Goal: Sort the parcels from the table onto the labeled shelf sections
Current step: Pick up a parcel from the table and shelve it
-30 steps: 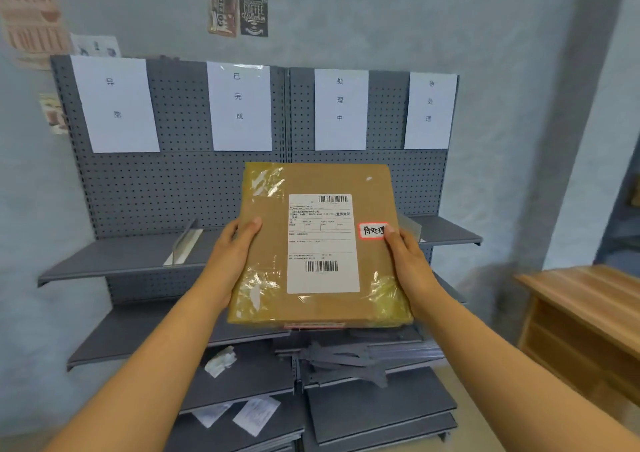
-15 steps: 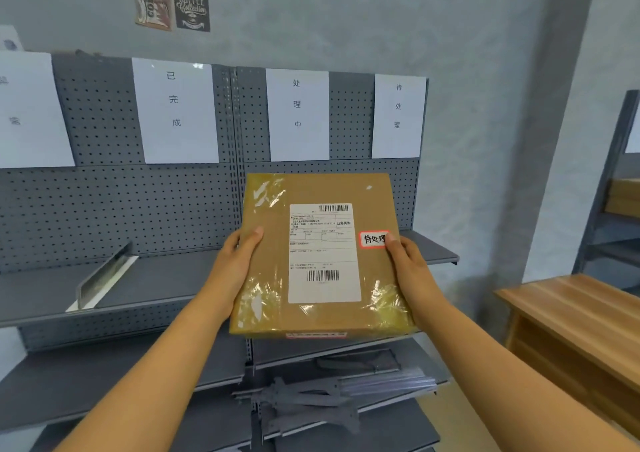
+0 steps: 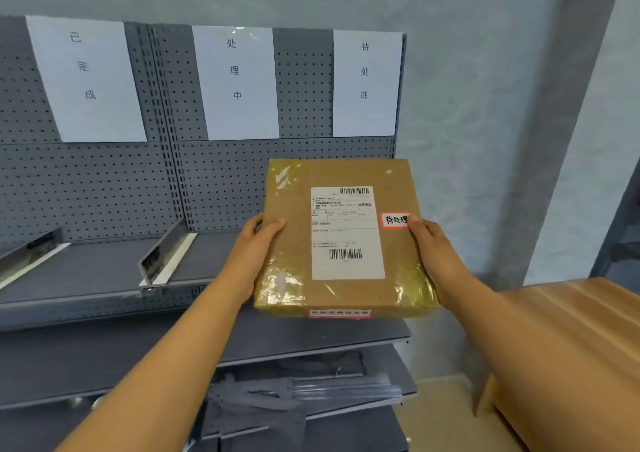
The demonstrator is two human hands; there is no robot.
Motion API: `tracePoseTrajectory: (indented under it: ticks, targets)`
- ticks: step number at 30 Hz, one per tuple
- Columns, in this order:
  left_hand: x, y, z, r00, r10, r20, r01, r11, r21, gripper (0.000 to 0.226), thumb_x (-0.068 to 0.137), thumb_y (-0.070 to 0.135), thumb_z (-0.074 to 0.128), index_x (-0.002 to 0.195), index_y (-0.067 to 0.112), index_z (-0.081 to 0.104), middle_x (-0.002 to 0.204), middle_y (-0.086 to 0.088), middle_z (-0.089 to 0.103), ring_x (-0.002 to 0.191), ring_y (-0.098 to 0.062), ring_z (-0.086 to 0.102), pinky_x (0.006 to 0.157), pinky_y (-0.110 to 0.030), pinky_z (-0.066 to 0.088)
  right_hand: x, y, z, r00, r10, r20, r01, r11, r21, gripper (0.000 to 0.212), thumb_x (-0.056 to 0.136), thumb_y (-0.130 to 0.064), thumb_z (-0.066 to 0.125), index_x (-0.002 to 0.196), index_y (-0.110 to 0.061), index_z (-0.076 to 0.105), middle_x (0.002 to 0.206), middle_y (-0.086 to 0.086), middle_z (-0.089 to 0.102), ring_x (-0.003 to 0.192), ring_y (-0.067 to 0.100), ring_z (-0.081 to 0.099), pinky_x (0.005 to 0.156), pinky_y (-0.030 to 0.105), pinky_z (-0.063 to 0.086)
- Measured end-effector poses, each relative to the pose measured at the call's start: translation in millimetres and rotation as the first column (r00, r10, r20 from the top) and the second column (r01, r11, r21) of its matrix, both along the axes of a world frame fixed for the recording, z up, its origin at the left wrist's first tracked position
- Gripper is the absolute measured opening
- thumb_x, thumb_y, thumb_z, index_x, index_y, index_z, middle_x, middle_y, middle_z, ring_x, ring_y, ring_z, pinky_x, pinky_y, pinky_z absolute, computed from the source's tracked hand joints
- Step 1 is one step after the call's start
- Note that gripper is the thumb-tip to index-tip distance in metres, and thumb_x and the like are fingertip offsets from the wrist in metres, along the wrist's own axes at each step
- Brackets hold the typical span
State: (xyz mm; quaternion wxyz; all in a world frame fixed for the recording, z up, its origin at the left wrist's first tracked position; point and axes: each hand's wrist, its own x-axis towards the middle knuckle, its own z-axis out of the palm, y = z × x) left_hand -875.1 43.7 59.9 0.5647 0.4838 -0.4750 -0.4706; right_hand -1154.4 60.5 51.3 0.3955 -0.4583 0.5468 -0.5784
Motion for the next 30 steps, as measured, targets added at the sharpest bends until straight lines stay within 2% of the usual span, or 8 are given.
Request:
tracePoseTrajectory:
  ticks: [2, 7, 11, 14, 17, 20, 25, 30]
  targets:
    - [-22.9, -16.5, -0.5, 1.0, -0.02, 0.013, 0.02, 1.0, 0.022, 0.047, 0.089, 0.038, 0.068, 0.132, 0.026, 0.052, 0.118, -0.002, 0.067, 0.091, -0.02, 0.072, 0.065, -0.032, 0.056, -25.5, -18.6, -3.8, 1.0, -0.008, 0.029, 0.007, 1.0, 0.027, 0.043, 0.096, -0.056, 0.049, 0.127, -0.027, 0.046, 0.106, 0.001, 0.066, 0.089, 0.021, 0.069, 0.061, 0.032, 0.055]
    - [-74.9, -73.2, -4.4, 0.996, -0.039, 0.077, 0.036, 0.998, 0.048, 0.051, 0.091, 0.037, 0.067, 0.137, 0.025, 0.048, 0.115, 0.0, 0.068, 0.093, -0.018, 0.07, 0.066, -0.029, 0.054, -70.9, -76.9, -14.1, 0.999, -0.026, 0.046, 0.021, 0.995, 0.094, 0.044, 0.095, -0.058, 0.049, 0.126, -0.028, 0.045, 0.106, 0.001, 0.065, 0.09, 0.022, 0.068, 0.065, 0.034, 0.055]
    - [-107.6, -130.9, -9.5, 0.991, -0.038, 0.129, 0.033, 0.998, 0.046, 0.052, 0.093, 0.039, 0.063, 0.139, 0.025, 0.046, 0.107, 0.007, 0.068, 0.086, -0.009, 0.069, 0.053, -0.017, 0.052, -99.9, -129.7, -21.0, 0.999, -0.02, 0.031, 0.016, 0.991, 0.133, 0.044, 0.093, -0.059, 0.051, 0.125, -0.029, 0.045, 0.106, 0.001, 0.067, 0.087, 0.022, 0.07, 0.056, 0.031, 0.055]
    - [-129.9, -175.4, -14.9, 0.989, -0.051, 0.136, 0.04, 0.996, 0.078, 0.049, 0.093, 0.039, 0.063, 0.137, 0.024, 0.047, 0.104, 0.007, 0.068, 0.087, -0.01, 0.068, 0.056, -0.021, 0.051, -121.7, -170.9, -24.4, 1.0, 0.006, 0.002, -0.006, 0.982, 0.188, 0.05, 0.095, -0.057, 0.05, 0.133, -0.026, 0.043, 0.115, 0.004, 0.066, 0.097, 0.027, 0.069, 0.073, 0.041, 0.059]
    - [-151.1, -214.1, -21.8, 0.985, -0.058, 0.161, 0.038, 0.991, 0.125, 0.046, 0.095, 0.039, 0.061, 0.136, 0.022, 0.047, 0.1, 0.007, 0.066, 0.087, -0.012, 0.066, 0.062, -0.026, 0.05, -143.1, -212.0, -28.3, 0.999, 0.037, -0.016, -0.032, 0.967, 0.253, 0.055, 0.097, -0.055, 0.046, 0.14, -0.021, 0.045, 0.125, 0.01, 0.065, 0.107, 0.034, 0.066, 0.096, 0.052, 0.053]
    - [-167.1, -245.7, -31.1, 0.979, -0.058, 0.197, 0.024, 0.985, 0.17, 0.048, 0.096, 0.039, 0.059, 0.137, 0.021, 0.045, 0.102, 0.006, 0.065, 0.087, -0.013, 0.065, 0.06, -0.026, 0.049, -159.8, -247.2, -33.9, 0.998, 0.052, -0.037, -0.038, 0.947, 0.318, 0.053, 0.098, -0.054, 0.043, 0.139, -0.02, 0.047, 0.123, 0.011, 0.066, 0.106, 0.035, 0.067, 0.097, 0.053, 0.053]
    - [-179.3, -288.3, -52.1, 0.966, -0.024, 0.258, -0.048, 0.962, 0.269, 0.052, 0.097, 0.039, 0.057, 0.141, 0.018, 0.041, 0.118, -0.005, 0.063, 0.102, -0.025, 0.064, 0.076, -0.034, 0.054, -168.1, -303.8, -47.9, 0.986, 0.126, -0.113, -0.076, 0.927, 0.367, 0.05, 0.101, -0.05, 0.037, 0.131, -0.014, 0.057, 0.11, 0.012, 0.072, 0.096, 0.032, 0.07, 0.087, 0.045, 0.057]
    - [-183.1, -319.1, -70.9, 0.957, 0.048, 0.288, -0.15, 0.927, 0.345, 0.056, 0.097, 0.037, 0.058, 0.142, 0.013, 0.036, 0.113, -0.007, 0.06, 0.091, -0.022, 0.062, 0.067, -0.031, 0.05, -167.0, -350.6, -66.7, 0.962, 0.23, -0.151, -0.147, 0.893, 0.425, 0.05, 0.103, -0.046, 0.035, 0.124, -0.009, 0.061, 0.108, 0.014, 0.072, 0.098, 0.032, 0.069, 0.095, 0.048, 0.054]
